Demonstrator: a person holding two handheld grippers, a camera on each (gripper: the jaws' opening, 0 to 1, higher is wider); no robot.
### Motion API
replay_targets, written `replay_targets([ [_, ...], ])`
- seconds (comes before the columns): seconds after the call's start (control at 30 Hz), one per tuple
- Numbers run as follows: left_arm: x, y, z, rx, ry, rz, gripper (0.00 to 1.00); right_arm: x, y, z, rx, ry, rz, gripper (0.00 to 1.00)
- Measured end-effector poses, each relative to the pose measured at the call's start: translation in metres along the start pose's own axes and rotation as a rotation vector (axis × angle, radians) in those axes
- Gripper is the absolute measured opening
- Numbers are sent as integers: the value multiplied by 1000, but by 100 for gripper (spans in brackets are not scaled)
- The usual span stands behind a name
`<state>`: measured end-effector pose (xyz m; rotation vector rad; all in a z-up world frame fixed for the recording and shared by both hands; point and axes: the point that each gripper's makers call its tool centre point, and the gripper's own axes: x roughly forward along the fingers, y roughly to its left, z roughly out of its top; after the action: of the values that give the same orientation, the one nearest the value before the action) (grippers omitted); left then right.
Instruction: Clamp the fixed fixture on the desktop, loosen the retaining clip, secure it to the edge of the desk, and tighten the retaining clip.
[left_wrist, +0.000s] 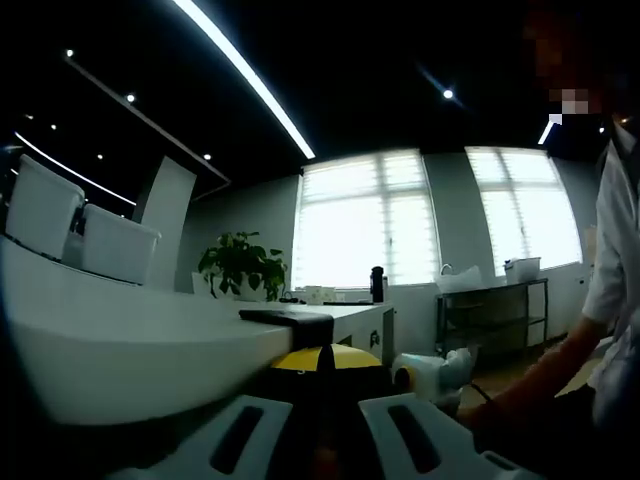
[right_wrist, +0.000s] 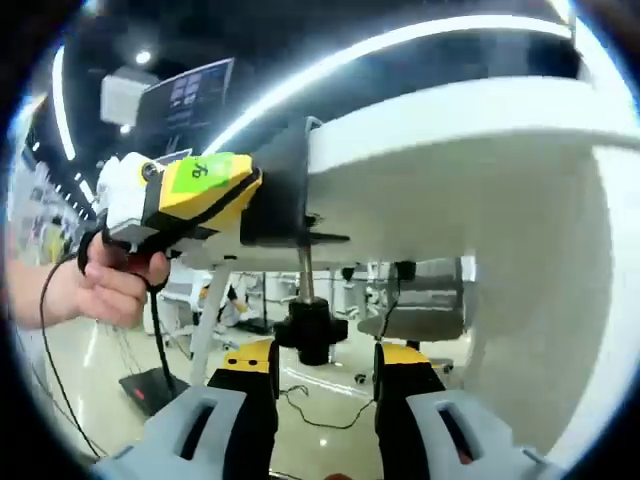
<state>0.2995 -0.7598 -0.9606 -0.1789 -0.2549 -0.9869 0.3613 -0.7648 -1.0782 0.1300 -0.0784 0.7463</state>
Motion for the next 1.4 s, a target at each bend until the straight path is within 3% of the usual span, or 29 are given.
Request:
replay_targets([
  [0.1,0,0,0,-3,-2,0,2,-19,0,-17,-10,0,-162,37],
  [0.23,0,0,0,-2,-1,6,2,-34,4,-1,-87,-34,-319,37],
  [0.3,1,1,0,-5,-1,8,2,-31,16,15,-209,-33,-319,37],
  [0.4,1,0,1,-7,-2,7,2,-23,25,37,-301,-65,-348,37],
  [0.67,0,2,8,-12,-22,14,2,-3,22,36,-314,-41,-388,35],
  [0.9,1,3,9,-12,-24,9,2,1,8,35,-324,-31,-424,25],
  [1.0,2,2,9,-4,-20,8,2,4,8,36,-284,-44,-395,25],
  [1.13,1,2,9,-4,-21,6,2,5,8,37,-292,-58,-338,25],
  [1.3,1,2,9,-8,-21,7,2,8,13,38,-282,-68,-186,24],
  [1.4,1,3,9,-13,-18,6,2,11,15,37,-293,-62,-19,24],
])
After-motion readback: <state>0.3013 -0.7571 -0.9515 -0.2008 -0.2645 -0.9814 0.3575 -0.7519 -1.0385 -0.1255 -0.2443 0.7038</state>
